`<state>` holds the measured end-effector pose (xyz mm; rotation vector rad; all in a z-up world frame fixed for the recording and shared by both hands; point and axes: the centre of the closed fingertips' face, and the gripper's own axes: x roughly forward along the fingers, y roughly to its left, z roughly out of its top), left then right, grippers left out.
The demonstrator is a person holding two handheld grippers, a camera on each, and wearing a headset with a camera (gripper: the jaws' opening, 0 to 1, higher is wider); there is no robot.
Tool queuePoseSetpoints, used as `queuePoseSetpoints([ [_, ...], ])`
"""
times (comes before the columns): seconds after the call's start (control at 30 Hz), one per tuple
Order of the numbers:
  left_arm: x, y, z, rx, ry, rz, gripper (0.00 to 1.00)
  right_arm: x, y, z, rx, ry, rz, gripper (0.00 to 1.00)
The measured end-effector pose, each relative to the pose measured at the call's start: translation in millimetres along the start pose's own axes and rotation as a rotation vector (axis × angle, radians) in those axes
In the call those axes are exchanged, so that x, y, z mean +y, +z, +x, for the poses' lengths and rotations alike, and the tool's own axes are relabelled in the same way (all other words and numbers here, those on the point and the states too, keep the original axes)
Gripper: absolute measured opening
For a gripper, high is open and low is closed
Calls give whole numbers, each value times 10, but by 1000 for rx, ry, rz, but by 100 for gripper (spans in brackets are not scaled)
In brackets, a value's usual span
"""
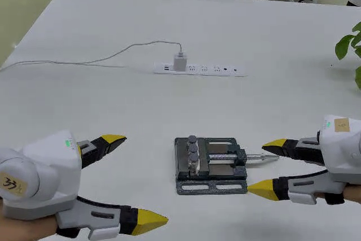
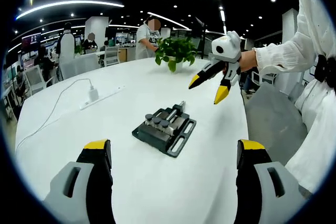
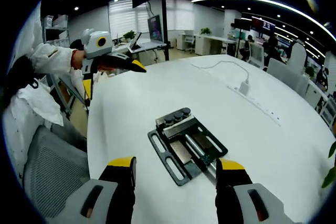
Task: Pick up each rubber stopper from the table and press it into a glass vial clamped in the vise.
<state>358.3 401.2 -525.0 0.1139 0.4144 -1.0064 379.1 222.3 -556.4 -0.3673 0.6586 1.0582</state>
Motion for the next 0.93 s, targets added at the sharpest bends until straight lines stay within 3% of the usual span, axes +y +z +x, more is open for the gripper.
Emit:
queuePoseSetpoints([
  [0.43, -5, -113, 68, 37, -13, 15, 99, 71, -82, -40, -82, 11, 19, 83],
  [0.7, -30, -161, 46, 48, -12, 11, 99, 115, -105, -59, -83, 15, 16, 87],
  [0.93, -39, -128, 20, 41, -8, 10, 99, 112, -75, -81, -97, 12, 13, 87],
])
